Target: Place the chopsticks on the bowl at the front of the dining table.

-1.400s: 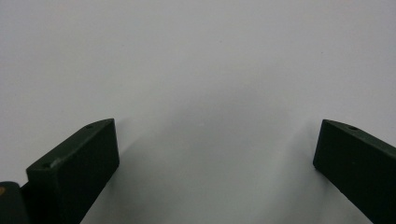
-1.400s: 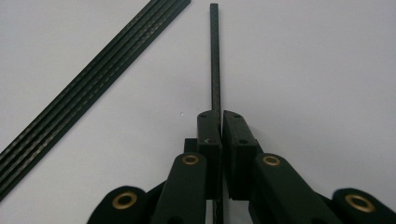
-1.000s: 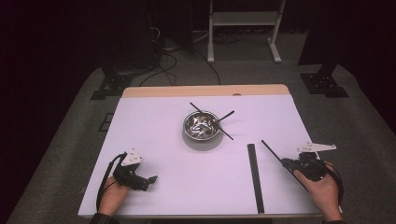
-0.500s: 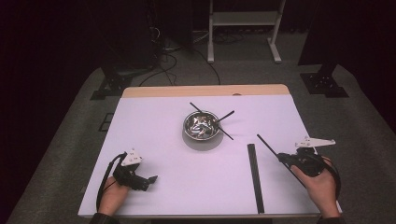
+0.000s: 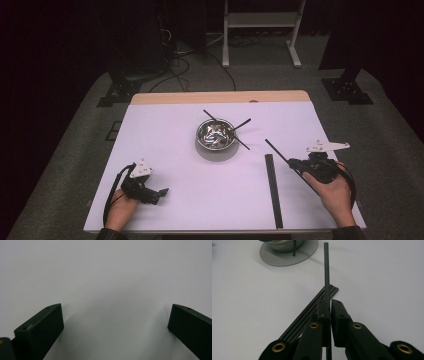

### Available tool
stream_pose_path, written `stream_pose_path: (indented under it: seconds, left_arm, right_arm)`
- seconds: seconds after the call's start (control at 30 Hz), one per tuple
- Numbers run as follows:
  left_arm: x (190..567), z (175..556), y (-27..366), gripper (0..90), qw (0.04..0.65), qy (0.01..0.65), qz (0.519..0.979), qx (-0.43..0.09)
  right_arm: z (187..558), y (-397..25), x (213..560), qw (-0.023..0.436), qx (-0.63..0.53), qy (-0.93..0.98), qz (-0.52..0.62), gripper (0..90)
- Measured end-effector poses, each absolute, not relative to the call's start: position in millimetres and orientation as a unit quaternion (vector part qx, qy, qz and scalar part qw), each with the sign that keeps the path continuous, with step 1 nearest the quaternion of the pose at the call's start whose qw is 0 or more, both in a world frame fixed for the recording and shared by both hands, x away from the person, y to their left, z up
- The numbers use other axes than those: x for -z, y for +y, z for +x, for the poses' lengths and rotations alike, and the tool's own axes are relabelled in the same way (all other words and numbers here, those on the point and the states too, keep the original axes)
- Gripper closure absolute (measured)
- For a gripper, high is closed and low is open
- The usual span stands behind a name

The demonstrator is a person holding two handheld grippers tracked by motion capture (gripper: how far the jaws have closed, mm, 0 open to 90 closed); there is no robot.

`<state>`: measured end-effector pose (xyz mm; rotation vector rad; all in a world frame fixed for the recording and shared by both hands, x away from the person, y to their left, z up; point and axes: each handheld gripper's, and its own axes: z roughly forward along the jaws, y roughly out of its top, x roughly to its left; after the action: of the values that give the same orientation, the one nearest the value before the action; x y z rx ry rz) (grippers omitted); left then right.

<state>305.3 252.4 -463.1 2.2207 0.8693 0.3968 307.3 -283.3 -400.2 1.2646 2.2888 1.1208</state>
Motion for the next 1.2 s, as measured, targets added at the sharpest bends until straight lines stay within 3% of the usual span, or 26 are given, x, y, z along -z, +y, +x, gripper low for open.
stream_pose_path:
  seconds: [1.2]
  left_arm:
    - [463,305,252,0.0,0.355,0.337,0.859,-0.153]
  right_arm:
    - [340,-210,374,0.138,-0.413,0.814,0.384,85.9]
